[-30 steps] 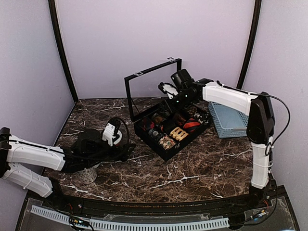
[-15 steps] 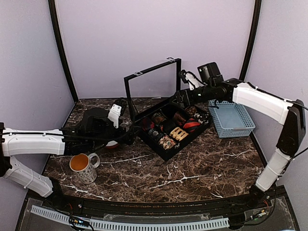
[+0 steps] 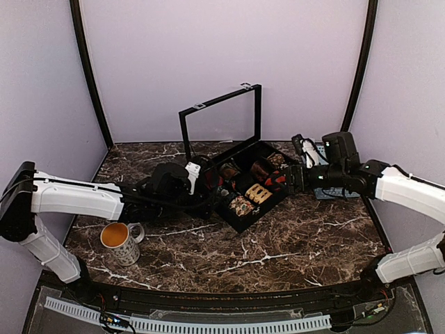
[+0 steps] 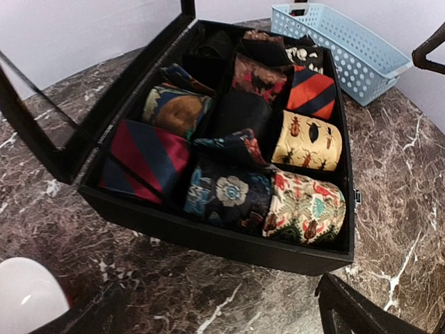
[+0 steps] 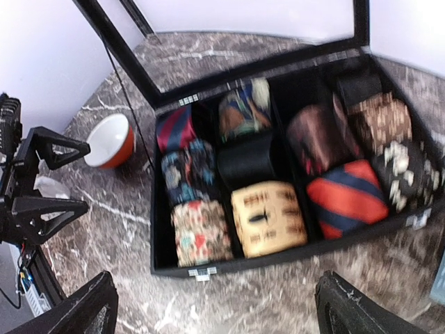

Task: Roll the ties
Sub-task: Reset both arms

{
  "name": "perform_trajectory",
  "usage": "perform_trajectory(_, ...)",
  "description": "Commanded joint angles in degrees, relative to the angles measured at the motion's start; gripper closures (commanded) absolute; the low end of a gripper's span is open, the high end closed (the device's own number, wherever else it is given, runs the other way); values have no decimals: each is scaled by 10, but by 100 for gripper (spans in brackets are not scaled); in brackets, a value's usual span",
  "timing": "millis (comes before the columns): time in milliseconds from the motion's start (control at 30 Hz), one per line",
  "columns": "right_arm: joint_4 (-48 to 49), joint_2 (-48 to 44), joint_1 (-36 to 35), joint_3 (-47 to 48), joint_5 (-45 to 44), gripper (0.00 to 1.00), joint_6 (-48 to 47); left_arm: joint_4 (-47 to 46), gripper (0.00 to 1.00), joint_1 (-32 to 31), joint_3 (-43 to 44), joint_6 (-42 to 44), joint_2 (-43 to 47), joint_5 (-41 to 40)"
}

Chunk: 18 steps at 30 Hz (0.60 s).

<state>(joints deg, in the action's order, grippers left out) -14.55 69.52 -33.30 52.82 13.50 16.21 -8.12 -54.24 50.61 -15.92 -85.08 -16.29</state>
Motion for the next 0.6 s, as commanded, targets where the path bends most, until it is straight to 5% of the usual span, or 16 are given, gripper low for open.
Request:
perform_trajectory(0, 83, -46, 3, -72, -1, 2, 45, 12, 1, -31, 34, -29, -47, -9)
perform_trajectory(567, 145, -84, 3, -181, 19, 3, 89, -38, 1, -75, 65, -87, -139, -25)
